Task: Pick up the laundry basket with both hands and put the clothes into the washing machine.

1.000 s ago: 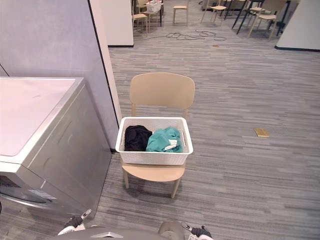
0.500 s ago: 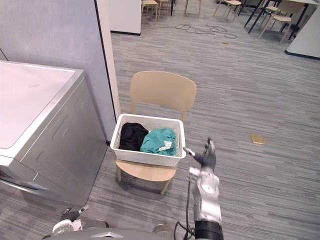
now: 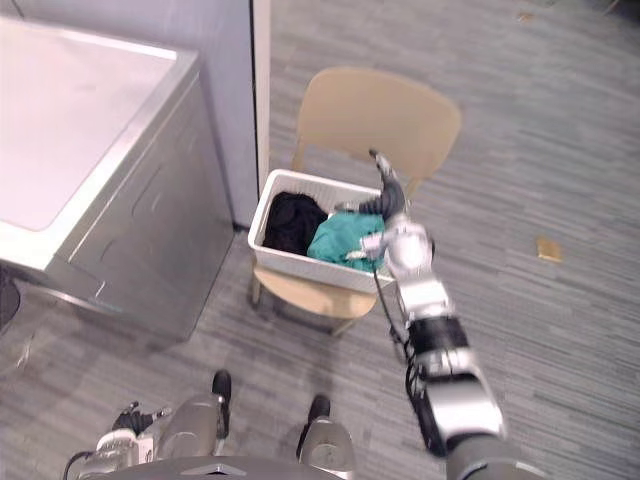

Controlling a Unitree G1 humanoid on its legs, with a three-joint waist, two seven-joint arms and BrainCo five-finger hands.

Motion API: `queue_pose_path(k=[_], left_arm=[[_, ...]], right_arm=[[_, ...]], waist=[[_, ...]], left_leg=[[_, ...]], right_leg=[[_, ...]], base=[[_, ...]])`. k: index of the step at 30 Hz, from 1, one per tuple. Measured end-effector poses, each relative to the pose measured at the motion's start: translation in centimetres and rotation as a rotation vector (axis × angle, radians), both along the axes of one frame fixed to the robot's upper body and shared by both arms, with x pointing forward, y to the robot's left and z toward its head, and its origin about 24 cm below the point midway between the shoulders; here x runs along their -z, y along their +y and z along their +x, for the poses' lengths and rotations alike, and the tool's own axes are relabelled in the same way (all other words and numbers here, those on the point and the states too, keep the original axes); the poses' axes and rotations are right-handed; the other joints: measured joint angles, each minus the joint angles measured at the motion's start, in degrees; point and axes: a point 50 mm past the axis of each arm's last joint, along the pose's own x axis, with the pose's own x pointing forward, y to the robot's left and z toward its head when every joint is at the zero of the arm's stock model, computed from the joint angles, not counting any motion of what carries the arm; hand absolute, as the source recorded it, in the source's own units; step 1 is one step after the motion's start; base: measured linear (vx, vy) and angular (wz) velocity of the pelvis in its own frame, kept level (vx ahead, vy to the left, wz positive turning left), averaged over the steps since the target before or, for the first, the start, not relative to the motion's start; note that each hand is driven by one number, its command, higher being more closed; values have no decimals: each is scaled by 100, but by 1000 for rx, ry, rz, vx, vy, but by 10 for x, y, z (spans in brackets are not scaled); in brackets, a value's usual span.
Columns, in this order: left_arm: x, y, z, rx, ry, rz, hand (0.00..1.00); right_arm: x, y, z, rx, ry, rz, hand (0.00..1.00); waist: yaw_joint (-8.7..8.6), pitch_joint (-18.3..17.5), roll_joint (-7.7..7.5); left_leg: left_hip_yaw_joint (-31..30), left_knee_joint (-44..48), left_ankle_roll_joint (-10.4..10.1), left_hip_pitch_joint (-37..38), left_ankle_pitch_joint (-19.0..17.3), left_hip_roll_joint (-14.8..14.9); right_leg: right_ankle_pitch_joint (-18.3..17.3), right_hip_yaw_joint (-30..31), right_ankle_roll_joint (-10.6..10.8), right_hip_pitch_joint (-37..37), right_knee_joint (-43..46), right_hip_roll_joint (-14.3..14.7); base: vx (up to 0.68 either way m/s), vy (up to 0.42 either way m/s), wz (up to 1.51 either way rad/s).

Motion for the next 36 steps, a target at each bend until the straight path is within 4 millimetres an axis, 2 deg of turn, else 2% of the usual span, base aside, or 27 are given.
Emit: queue_pose_path(k=[2, 4, 7, 11, 15, 18, 27, 36], left_arm=[[-2, -1, 7, 15, -14, 2, 0], [-2, -2, 9, 16, -18, 3, 0], [-5, -2, 16, -13, -44, -10, 0], [-9, -3, 26, -12, -69, -5, 0], [-13, -6, 39, -13, -101, -12, 0], [-16, -6, 46, -30, -124, -11, 0], [-28, -11, 69, -59, -212, -49, 0], [-33, -12, 78, -90, -254, -75, 0]], right_arm=[[-26, -3, 15, 16, -12, -49, 0], [-44, -4, 21, 30, -36, -61, 0], [-60, -5, 26, 41, -52, -88, 0], [-61, -7, 32, 63, -15, -117, 0], [-62, -11, 35, 92, 9, -121, 0], [-66, -10, 36, 96, 5, -116, 0], [-58, -9, 41, 146, 41, -51, 0], [-72, -9, 42, 165, -3, -15, 0]], waist=[[109, 259, 9], [172, 426, 6], [258, 667, 11], [301, 765, 13], [415, 863, 11], [415, 937, 13], [460, 997, 20], [516, 997, 21]], left_leg=[[-107, -14, 4, -198, 94, -31], [-156, -35, 11, -320, 170, -51], [-244, -187, 18, -422, 323, -88], [-324, -217, 22, -716, 428, -107], [-319, -165, 11, -921, 434, -72], [-331, -77, 6, -1143, 432, -41], [-326, 324, -15, -1769, 312, 118], [-364, 616, -48, -2231, 186, 268]], right_leg=[[-3, -61, -7, -196, 127, -28], [-3, -128, -8, -324, 196, -51], [-13, -194, -21, -490, 303, -116], [-17, -303, -27, -777, 406, -144], [-17, -314, -47, -1000, 472, -133], [-2, -332, -68, -1200, 509, -123], [36, -345, -119, -1646, 536, -14], [86, -349, -176, -1972, 458, 142]], base=[[-126, 12, 20], [-75, 10, 16], [-54, 9, 17], [-36, 7, 11], [-4, 0, -2], [10, 0, -5], [6, -8, -5], [-7, -20, -6]])
